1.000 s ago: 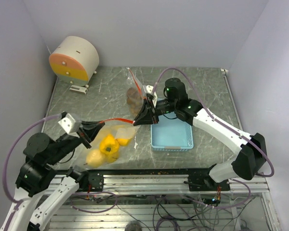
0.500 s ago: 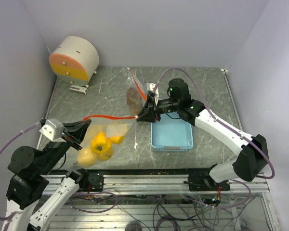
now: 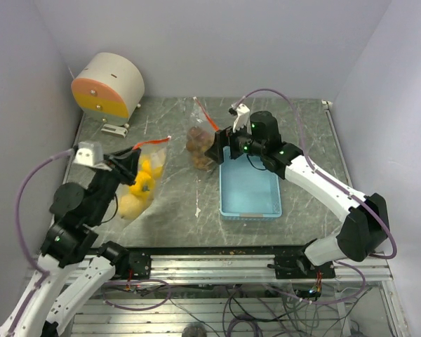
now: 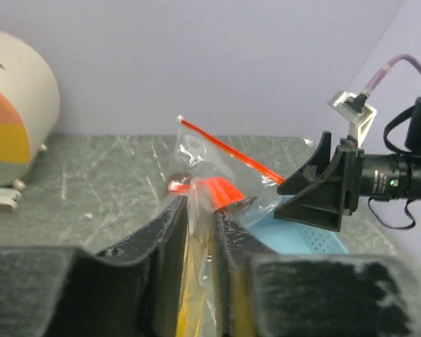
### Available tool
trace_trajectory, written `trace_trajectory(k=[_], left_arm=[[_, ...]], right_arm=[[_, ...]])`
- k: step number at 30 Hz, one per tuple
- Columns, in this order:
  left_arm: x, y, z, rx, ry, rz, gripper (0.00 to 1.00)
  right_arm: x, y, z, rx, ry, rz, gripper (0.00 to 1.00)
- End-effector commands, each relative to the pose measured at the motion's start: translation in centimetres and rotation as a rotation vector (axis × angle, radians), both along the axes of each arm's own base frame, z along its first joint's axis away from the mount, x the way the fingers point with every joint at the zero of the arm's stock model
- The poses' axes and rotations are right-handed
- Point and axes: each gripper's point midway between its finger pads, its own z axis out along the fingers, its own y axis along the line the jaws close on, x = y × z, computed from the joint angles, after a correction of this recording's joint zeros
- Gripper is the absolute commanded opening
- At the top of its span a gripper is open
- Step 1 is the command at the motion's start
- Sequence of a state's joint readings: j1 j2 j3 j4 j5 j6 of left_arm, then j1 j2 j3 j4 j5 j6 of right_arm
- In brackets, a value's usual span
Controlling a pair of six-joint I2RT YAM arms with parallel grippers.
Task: Place the food in the zip-top bag and seal the zipper
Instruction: Place the zipper food storage bag at the center of the board.
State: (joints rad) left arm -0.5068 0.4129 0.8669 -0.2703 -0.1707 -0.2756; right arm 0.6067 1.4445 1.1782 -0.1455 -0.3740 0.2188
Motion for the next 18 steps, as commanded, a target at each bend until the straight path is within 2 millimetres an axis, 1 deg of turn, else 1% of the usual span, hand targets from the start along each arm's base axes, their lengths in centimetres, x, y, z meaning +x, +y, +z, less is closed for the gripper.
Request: trace_trajectory(k=[1,2,3,4,7,9,13,16,18], left_arm=[[2.8,-1.0,2.3,-0.158,-0.078,0.022,0.64],[3.3,-1.7,2.0,-0.15,-0.065,0.003,0.82],[3.9,-2.3,1.4,-0.134,-0.04,-0.01,0.93],[4.7,-2.9,0.5,-0.115,-0.001,-0.014,0.98],[6.0,-3.6,-1.8,-0.067,0.098,-0.007,1.0],[6.3,-3.7,-3.0,-0.042,0.142,-0.004,1.0],[5.9,-3.8,-5.0,-0.022,0.189,-0.012,1.0],[5.4,-3.2,-5.9,-0.025,0.201,0.007,1.0],[5.0,-2.8,-6.1,-0.028,0.202,0.015,1.0]], right_arm=[[3.4,-2.9,-0.6,-0.036,0.028,-0.285,1.0],[3.6,-3.2,-0.9,-0.049,0.036,-0.308,1.0],[3.7,-3.6,-1.2,-0.062,0.044,-0.333,1.0],[3.8,-3.9,-1.5,-0.072,0.048,-0.353,1.0],[4.1,-4.9,-1.7,-0.086,0.044,-0.411,1.0],[4.1,-5.3,-1.9,-0.088,0.041,-0.431,1.0],[4.0,-5.9,-2.7,-0.114,0.061,-0.453,1.0],[4.0,-6.3,-3.4,-0.138,0.077,-0.477,1.0],[3.9,-6.5,-3.8,-0.146,0.087,-0.481,1.0]])
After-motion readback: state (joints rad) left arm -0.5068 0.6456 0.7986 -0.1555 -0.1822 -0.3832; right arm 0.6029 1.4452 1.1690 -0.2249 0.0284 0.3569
